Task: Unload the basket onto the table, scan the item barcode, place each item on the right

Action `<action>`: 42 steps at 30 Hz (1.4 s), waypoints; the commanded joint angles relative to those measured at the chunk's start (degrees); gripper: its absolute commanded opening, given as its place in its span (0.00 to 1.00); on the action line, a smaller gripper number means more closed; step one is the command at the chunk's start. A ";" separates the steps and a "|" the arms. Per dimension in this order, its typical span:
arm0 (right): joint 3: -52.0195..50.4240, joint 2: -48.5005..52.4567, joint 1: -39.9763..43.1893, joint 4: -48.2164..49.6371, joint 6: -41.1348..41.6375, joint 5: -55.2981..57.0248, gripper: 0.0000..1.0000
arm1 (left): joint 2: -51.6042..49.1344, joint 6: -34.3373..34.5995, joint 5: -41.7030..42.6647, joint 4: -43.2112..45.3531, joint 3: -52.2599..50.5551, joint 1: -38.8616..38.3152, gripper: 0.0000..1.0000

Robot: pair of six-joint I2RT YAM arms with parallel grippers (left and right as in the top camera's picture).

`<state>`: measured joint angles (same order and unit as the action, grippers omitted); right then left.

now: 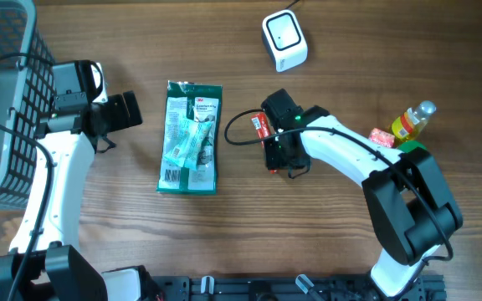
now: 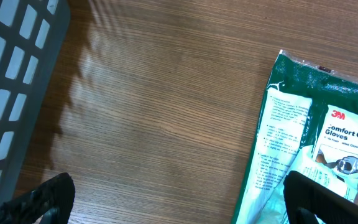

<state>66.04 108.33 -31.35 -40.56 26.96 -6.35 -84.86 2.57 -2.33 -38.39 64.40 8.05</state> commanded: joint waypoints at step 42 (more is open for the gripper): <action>2.62 -17.16 1.44 -3.82 -38.62 -1.97 0.04 | -0.22 -0.83 -0.55 0.15 0.26 0.22 1.00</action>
<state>67.24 95.29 -30.15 -42.98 0.32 -3.84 -84.86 2.57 -2.33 -38.37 64.40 8.05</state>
